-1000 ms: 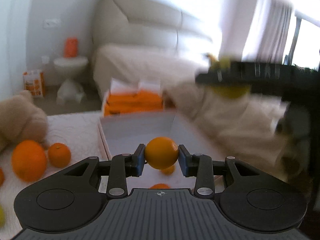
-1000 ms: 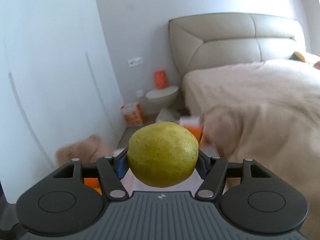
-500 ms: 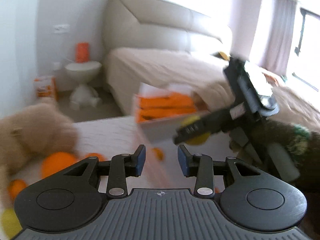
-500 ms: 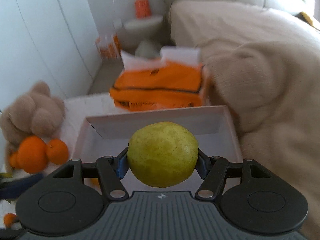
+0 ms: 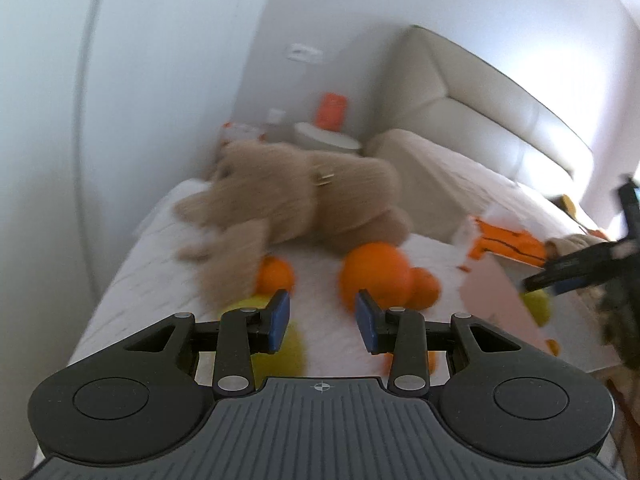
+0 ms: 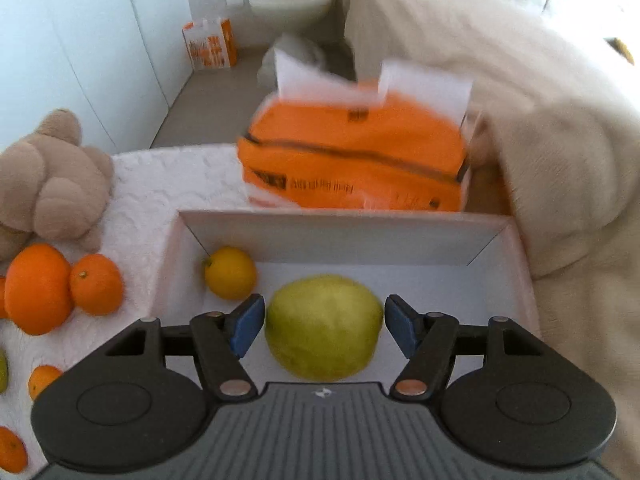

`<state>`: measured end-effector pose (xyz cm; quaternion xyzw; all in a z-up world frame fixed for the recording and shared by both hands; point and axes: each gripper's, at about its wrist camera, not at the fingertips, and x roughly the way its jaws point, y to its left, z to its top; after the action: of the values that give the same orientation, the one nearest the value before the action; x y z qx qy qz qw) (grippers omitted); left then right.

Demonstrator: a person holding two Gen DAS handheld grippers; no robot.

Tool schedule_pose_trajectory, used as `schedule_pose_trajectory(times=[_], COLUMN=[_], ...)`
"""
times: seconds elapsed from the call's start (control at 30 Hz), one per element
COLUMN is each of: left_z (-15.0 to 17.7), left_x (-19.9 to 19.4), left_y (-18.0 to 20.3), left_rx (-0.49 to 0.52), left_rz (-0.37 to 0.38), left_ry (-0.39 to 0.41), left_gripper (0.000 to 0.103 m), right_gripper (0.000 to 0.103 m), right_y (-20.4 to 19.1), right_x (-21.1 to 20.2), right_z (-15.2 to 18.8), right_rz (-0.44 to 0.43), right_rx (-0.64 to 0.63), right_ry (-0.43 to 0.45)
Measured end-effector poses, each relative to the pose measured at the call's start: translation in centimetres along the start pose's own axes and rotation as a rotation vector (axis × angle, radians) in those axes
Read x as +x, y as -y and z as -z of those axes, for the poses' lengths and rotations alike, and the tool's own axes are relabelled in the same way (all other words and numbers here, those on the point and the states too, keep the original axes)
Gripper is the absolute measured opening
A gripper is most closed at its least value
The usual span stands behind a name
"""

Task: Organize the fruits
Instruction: 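Lower the pomelo into the pink box and open the right tool, then grasp an orange with a stem using the left tool while the right tool approaches another orange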

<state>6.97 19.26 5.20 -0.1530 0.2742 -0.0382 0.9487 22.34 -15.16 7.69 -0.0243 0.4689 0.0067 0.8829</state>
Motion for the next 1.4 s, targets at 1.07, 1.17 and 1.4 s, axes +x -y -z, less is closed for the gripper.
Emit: schedule_pose_trajectory(times=[1.07,1.17,1.4], left_z=[6.1,6.3,6.8], left_x=[-5.2,-5.1,-4.9], left_y=[2.0,2.6,3.6], left_rx=[0.160,0.186,0.213], left_rz=[0.037,0.050,0.048], left_ry=[-0.051,-0.064,-0.070], left_gripper=[0.042,0.043,0.044], right_gripper=[0.066,0.042,0.042], right_y=[-16.0,-16.0,-15.0], right_x=[0.2,-0.2,-3.9], right_z=[10.7,10.8,12.3], right_rz=[-0.329,-0.362,-0.370], right_rx=[-0.231,-0.245,-0.238], right_ry=[0.205,0.206,0.205])
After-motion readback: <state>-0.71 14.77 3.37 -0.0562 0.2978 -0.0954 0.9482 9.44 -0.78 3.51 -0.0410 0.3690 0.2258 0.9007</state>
